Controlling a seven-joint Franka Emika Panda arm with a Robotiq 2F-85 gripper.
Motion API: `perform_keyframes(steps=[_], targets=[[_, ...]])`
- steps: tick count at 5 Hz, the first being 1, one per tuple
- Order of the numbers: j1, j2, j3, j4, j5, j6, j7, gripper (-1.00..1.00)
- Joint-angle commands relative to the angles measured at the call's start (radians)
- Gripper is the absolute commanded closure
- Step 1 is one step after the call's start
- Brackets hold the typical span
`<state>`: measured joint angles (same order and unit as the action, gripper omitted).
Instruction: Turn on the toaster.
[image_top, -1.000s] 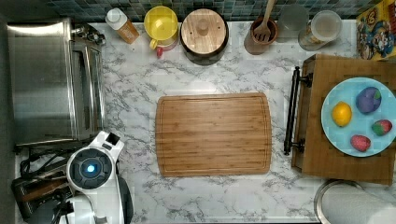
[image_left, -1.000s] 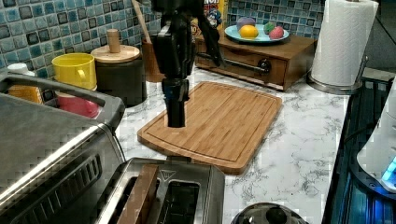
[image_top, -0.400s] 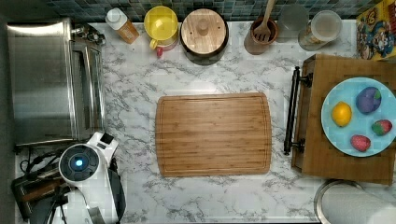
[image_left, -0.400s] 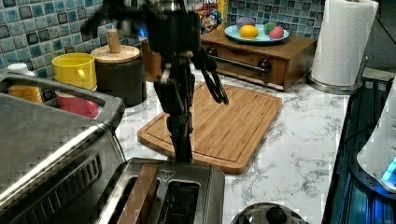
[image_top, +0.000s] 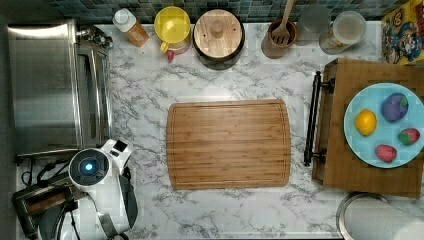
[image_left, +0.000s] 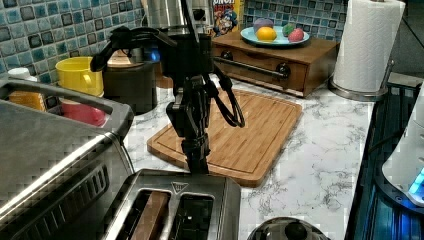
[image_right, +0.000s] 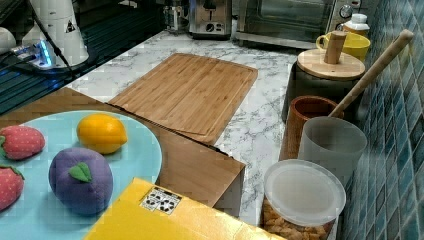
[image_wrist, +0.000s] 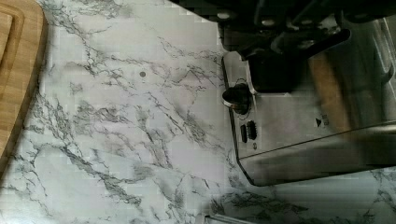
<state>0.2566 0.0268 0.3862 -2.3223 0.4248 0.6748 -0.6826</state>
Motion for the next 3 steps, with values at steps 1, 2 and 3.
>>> perform_keyframes(steps=[1,2,3], targets=[[0.026,0.034,0.028,0.106,0.017,-0.006,0.030,1.00],[0.047,0.117,0.039,0.124,-0.066,-0.007,0.087,1.00],[0.071,0.218,0.037,0.146,-0.161,0.013,0.172,1.00]])
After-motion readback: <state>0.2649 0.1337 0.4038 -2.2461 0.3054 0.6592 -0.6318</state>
